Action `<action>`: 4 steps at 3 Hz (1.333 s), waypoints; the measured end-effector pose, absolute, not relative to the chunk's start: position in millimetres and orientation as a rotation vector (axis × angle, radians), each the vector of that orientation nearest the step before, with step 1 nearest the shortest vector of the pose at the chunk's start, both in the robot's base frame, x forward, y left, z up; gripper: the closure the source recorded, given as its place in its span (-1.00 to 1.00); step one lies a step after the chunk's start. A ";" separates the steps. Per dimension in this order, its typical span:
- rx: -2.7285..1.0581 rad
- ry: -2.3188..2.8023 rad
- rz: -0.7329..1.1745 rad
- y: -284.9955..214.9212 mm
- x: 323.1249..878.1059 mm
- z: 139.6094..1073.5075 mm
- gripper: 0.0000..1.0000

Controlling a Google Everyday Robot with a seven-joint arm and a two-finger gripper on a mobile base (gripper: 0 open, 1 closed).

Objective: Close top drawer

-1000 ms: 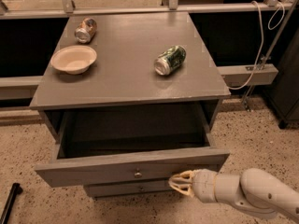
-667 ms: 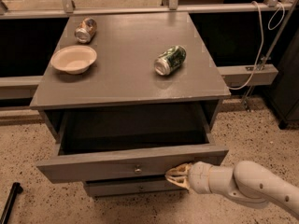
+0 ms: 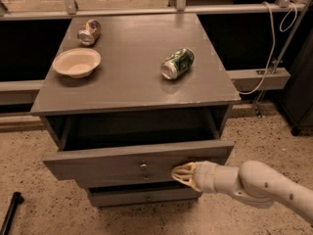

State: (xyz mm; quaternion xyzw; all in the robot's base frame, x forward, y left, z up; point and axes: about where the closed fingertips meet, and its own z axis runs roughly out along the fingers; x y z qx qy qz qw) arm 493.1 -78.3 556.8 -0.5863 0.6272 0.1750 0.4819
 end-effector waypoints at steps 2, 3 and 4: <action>-1.403 1.519 0.433 -63.6 532.0 558.0 1.00; -1.406 1.503 0.443 -48.4 550.8 560.1 1.00; -1.410 1.488 0.456 -33.1 567.5 561.1 1.00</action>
Offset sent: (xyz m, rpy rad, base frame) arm 0.1104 0.0418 0.0052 0.0628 -0.0213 -0.0184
